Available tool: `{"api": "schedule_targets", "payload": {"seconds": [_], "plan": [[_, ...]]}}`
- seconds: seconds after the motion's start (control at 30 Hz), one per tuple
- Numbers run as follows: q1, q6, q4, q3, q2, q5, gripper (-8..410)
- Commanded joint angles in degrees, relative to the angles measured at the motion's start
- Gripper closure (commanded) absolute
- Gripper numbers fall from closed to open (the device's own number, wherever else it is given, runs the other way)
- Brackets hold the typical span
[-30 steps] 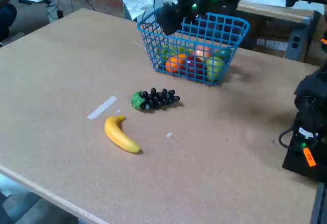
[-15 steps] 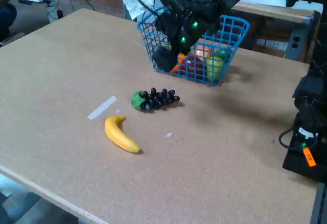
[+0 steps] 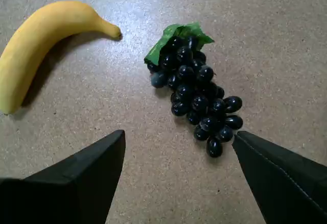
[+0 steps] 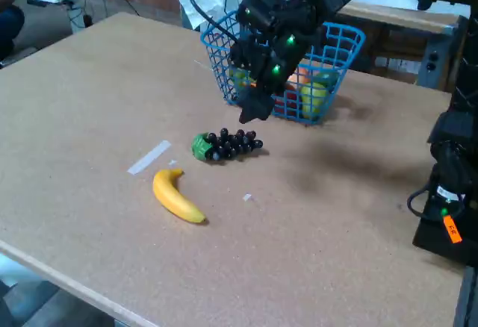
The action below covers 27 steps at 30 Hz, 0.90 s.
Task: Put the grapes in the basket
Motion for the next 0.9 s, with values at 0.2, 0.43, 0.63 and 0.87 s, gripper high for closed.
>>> {"api": "schedule_targets", "payload": {"seconds": [0.2,0.43,0.63,0.87], "plan": [[-0.2,-3.1,2.8,0.0,1.6,2.6,107],[-0.2,-4.2,6.7,0.0,10.3,2.6,107],[-0.2,-4.2,9.6,1.7,16.2,2.5,107],[-0.2,-6.4,9.5,7.5,19.9,2.4,107]]}}
